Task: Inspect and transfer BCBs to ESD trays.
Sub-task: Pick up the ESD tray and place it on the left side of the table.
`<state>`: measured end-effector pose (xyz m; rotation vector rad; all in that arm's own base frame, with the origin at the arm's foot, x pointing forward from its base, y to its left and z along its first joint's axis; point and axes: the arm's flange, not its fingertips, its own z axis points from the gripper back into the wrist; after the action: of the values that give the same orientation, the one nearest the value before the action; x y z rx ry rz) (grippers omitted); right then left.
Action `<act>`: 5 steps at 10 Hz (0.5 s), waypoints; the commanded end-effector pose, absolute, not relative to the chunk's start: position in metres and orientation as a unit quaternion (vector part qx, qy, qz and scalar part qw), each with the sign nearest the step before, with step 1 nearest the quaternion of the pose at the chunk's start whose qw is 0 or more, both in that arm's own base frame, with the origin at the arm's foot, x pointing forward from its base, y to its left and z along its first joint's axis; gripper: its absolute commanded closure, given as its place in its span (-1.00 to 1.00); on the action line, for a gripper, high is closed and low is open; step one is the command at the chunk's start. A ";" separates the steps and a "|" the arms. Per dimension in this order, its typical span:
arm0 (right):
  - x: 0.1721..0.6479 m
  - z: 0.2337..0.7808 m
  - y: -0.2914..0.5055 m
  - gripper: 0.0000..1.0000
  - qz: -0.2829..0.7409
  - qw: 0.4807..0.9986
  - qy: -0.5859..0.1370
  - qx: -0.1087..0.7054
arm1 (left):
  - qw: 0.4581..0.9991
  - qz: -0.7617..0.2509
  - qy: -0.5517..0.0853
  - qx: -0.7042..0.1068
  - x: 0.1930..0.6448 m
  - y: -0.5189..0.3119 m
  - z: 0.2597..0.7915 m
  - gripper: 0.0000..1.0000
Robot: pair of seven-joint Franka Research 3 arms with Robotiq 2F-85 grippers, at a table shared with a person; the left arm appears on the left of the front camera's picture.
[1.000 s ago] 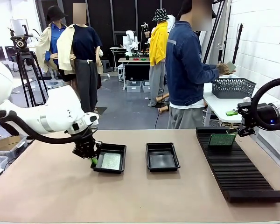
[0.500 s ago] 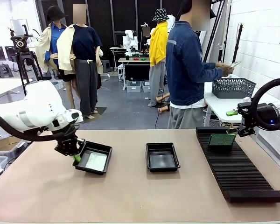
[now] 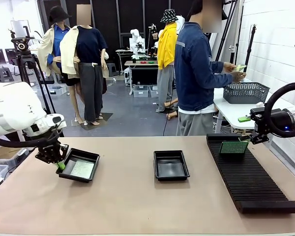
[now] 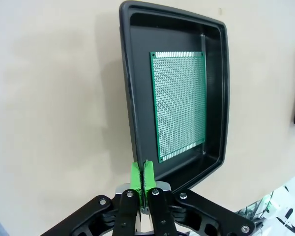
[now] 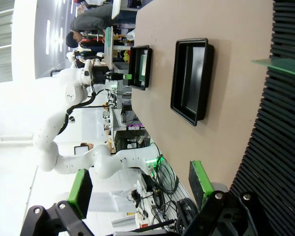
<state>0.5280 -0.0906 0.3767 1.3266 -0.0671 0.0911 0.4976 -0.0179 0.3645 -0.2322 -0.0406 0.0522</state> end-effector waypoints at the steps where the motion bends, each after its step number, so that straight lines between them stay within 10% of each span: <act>1: 0.528 0.377 -0.089 -1.00 0.033 0.786 -0.033 0.617 | 0.993 0.026 -0.018 -0.114 0.497 0.006 0.365 1.00; 5: 0.528 0.377 -0.089 -1.00 0.033 0.786 -0.033 0.617 | 0.991 0.027 -0.031 -0.127 0.490 0.064 0.363 1.00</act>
<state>0.5279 -0.0907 0.3767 1.3266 -0.0672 0.0909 0.4939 0.0528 0.3613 -0.2338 -0.0545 0.0845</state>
